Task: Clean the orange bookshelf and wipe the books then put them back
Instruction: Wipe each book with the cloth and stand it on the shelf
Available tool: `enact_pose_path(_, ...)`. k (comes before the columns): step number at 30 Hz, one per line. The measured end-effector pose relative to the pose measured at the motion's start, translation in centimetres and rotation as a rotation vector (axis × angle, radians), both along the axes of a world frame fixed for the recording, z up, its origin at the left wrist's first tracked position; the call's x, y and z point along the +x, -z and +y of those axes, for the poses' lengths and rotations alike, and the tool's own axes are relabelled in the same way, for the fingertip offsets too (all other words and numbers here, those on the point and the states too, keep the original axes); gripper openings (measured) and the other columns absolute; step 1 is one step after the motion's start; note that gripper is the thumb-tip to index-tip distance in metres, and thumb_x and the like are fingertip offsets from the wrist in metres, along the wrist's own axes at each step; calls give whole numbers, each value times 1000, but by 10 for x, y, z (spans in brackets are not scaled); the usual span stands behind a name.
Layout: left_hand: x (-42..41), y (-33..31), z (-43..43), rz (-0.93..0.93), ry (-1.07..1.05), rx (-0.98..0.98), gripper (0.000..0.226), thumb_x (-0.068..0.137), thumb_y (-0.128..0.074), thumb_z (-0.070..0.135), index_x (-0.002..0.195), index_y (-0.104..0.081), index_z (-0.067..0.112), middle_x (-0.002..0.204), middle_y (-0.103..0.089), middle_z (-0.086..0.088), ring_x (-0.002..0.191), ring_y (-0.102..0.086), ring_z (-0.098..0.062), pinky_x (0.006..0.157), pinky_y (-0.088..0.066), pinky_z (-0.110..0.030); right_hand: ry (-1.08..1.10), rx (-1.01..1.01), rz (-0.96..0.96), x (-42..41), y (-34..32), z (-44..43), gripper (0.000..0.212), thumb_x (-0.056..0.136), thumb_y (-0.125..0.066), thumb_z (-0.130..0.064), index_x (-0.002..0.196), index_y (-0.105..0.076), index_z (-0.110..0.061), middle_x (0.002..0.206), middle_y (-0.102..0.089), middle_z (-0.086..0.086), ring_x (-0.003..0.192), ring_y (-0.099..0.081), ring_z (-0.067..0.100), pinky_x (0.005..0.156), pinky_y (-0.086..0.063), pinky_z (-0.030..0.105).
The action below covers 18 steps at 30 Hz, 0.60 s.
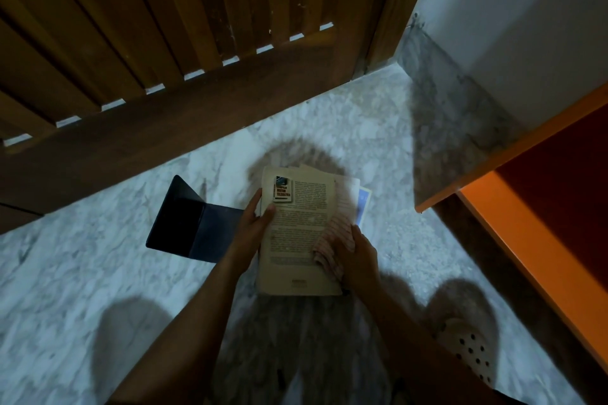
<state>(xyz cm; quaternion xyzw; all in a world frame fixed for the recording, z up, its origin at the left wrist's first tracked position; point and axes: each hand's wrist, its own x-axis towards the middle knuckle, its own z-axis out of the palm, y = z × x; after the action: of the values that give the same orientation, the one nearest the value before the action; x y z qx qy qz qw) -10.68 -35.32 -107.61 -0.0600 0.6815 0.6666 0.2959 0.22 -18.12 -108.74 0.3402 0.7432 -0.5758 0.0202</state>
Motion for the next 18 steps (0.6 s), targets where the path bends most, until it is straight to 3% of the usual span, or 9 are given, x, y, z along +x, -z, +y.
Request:
enact_pose_path(3,-3,-5,5,-16,-2,-15,53,97,-47,27,145,-27,30,117,-65,-10,97,-67,-20,76,-58,-34,-11,-10,-31,-3,-3,1,5,94,-54,-23,91,-55,-27,87,-60,-13,80,-59,1,60,-44,2)
enact_pose_path(6,0,-11,11,15,-73,1,47,97,-47,21,141,-33,24,106,-68,-5,87,-70,-13,67,-57,-25,-85,24,-43,-2,-6,8,16,96,-50,-26,109,-57,-18,92,-59,-13,83,-56,5,58,-39,-3)
enact_pose_path(9,4,-21,15,74,-110,22,47,97,-47,20,143,-34,22,111,-68,-8,93,-69,-16,75,-57,-31,-102,28,-58,-1,-15,15,29,97,-48,-24,123,-55,-13,107,-59,-4,93,-55,8,60,-36,-5)
enact_pose_path(12,6,-49,18,166,-130,31,40,97,-47,23,135,-41,30,119,-64,-9,100,-67,-19,80,-57,-35,-62,35,-26,-2,-37,22,31,97,-49,-24,124,-56,-13,108,-60,-5,107,-59,17,69,-39,1)
enact_pose_path(15,8,-92,24,249,-160,72,31,97,-47,20,124,-47,33,116,-66,-3,95,-68,-10,73,-56,-23,-48,62,73,-7,-81,31,23,95,-51,-28,112,-62,-18,92,-64,-14,95,-64,10,75,-46,12)
enact_pose_path(17,9,-125,27,311,-150,98,30,97,-46,20,121,-48,36,113,-65,4,95,-67,-6,68,-54,-16,-93,151,187,-7,-116,34,27,91,-48,-42,103,-66,-27,91,-68,-16,93,-63,2,76,-45,8)
enact_pose_path(18,10,-140,27,331,-153,102,33,97,-47,21,126,-47,35,117,-64,2,99,-66,-8,69,-54,-15,-111,219,226,-7,-129,36,39,89,-43,-53,108,-66,-28,102,-69,-12,104,-61,6,86,-44,12)
